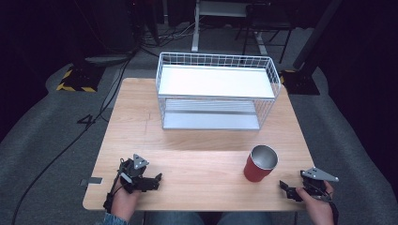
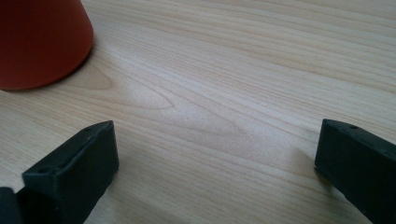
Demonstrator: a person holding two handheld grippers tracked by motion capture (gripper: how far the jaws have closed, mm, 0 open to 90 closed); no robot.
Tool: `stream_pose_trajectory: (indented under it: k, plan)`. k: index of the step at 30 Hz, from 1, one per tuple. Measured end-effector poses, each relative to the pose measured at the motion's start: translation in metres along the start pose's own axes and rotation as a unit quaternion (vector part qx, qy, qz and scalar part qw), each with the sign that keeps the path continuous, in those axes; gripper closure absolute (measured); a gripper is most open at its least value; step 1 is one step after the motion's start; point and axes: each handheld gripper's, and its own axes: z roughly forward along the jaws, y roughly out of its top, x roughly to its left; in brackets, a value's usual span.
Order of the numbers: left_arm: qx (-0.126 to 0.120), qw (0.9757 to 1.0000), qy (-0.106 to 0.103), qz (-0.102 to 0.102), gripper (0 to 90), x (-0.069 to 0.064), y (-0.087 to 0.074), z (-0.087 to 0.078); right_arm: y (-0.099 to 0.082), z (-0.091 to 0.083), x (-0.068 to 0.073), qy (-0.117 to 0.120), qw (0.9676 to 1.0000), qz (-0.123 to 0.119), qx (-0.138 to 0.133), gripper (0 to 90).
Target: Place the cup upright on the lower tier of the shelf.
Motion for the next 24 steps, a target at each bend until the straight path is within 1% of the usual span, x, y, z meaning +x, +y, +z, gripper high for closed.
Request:
stream_pose_trajectory:
  k: [10,12,17,21,24]
  plan:
    - [-0.002,1.0000,-0.004,0.003,0.0,0.001,0.002,0.002,-0.001,-0.002,0.001,-0.009,0.9999,0.008,0.000,0.0]
    - [0.001,1.0000,-0.005,0.005,0.0,0.001,0.003,0.002,-0.002,-0.003,0.001,-0.011,0.9999,0.010,0.001,0.0]
    - [0.000,1.0000,-0.005,0.004,0.0,0.001,0.003,0.003,-0.003,-0.007,0.001,-0.011,0.9997,0.022,0.000,0.0]
    - [-0.001,1.0000,-0.006,0.006,0.0,0.002,0.004,0.004,-0.001,-0.012,0.003,-0.013,0.9997,0.016,-0.008,0.0]
    - [0.000,1.0000,-0.006,0.005,0.0,0.001,0.004,0.004,0.001,-0.015,0.007,-0.010,0.9998,0.012,-0.012,0.0]
